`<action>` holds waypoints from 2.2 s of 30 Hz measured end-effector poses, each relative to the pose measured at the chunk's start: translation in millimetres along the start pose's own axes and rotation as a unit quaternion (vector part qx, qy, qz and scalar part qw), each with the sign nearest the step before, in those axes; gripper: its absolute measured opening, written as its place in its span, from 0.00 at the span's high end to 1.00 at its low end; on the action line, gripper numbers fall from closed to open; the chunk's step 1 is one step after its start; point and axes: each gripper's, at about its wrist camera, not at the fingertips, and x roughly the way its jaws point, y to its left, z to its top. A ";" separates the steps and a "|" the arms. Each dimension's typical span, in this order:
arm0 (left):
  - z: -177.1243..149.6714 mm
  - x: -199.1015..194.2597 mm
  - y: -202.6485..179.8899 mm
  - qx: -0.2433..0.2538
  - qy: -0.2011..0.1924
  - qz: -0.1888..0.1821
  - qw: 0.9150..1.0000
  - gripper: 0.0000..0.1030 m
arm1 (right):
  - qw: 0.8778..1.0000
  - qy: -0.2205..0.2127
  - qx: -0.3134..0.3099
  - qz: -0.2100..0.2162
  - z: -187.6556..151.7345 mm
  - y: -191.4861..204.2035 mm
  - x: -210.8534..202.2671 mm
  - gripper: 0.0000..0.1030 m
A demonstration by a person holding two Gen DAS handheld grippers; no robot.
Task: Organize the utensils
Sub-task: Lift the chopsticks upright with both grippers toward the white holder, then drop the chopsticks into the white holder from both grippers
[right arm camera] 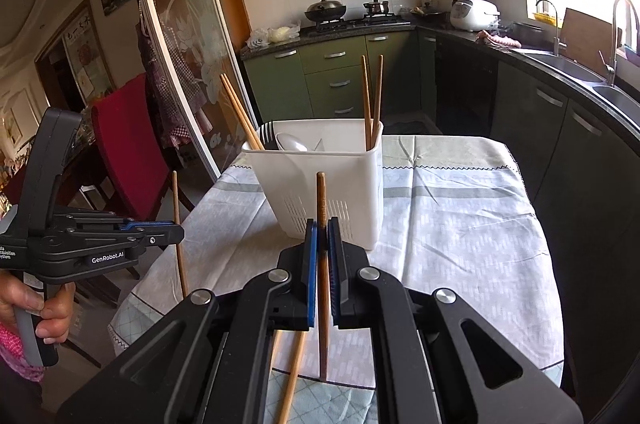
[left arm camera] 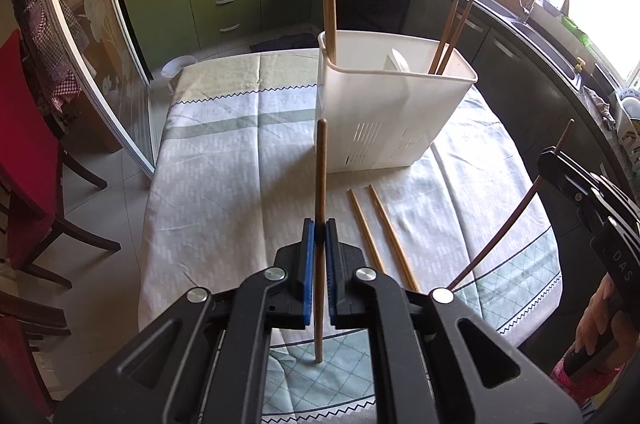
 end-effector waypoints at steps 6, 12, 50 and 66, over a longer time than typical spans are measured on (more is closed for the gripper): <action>-1.0 -16.2 -2.2 0.001 -0.016 -0.001 1.000 0.95 | 1.000 -0.007 -0.004 0.003 -4.8 2.8 -14.1 0.94; -2.8 -27.3 -3.8 0.005 -0.027 -0.002 1.000 0.95 | 1.000 -0.005 -0.005 -0.003 -5.6 2.9 -16.1 0.94; 72.5 -148.5 -46.6 0.048 -0.186 -0.025 0.981 0.95 | 0.989 -0.148 -0.023 0.014 110.1 9.2 -104.0 0.94; 146.1 -83.5 -46.7 0.033 -0.192 0.000 0.981 0.95 | 0.992 -0.123 0.004 -0.014 194.7 -11.7 2.9 0.94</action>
